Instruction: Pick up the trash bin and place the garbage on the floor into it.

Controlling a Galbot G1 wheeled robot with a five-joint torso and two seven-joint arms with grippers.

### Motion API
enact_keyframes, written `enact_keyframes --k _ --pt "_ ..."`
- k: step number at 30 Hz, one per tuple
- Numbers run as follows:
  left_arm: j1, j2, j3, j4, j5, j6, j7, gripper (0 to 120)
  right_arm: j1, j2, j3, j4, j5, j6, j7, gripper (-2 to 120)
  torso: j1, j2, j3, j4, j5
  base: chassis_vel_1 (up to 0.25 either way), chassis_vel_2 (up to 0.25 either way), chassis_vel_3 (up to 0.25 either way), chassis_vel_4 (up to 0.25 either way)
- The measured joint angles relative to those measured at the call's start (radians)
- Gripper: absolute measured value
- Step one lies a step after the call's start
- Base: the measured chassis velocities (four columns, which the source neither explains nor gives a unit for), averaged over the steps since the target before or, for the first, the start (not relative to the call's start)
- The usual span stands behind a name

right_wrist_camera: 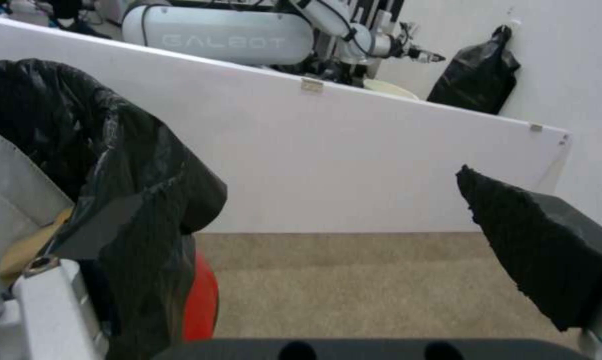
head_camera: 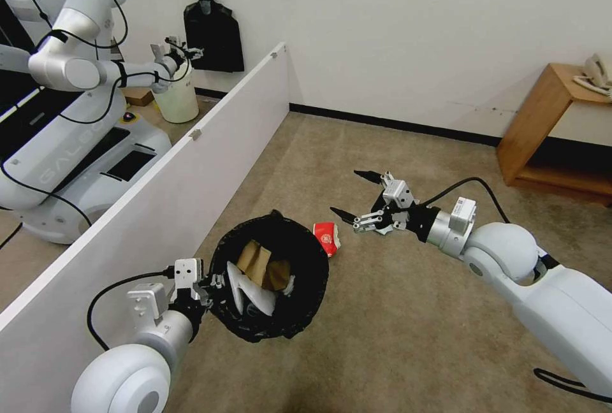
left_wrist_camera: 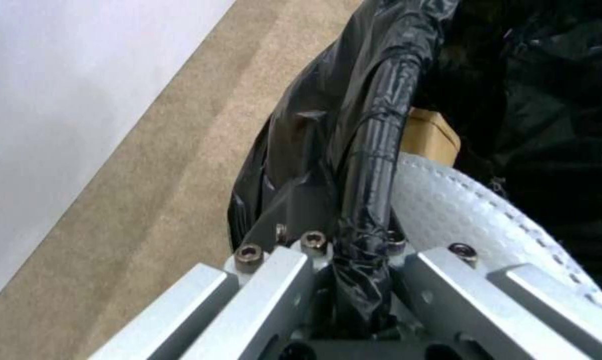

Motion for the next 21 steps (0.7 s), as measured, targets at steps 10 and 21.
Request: enact_keyframes --k 10,21 --pt "0.000 -0.007 0.004 0.000 0.009 0.000 0.003 0 -0.008 0.004 -0.003 -0.010 0.002 0.043 0.009 100 0.000 0.000 0.000 0.0001 0.0000 -0.145 0.144 0.157 -0.146" --pt "-0.005 0.000 0.006 -0.001 0.009 0.000 0.004 0 -0.009 0.005 -0.006 -0.019 -0.002 0.080 0.007 100 0.000 0.000 0.000 -0.0001 0.0000 -0.099 0.081 0.081 -0.090"
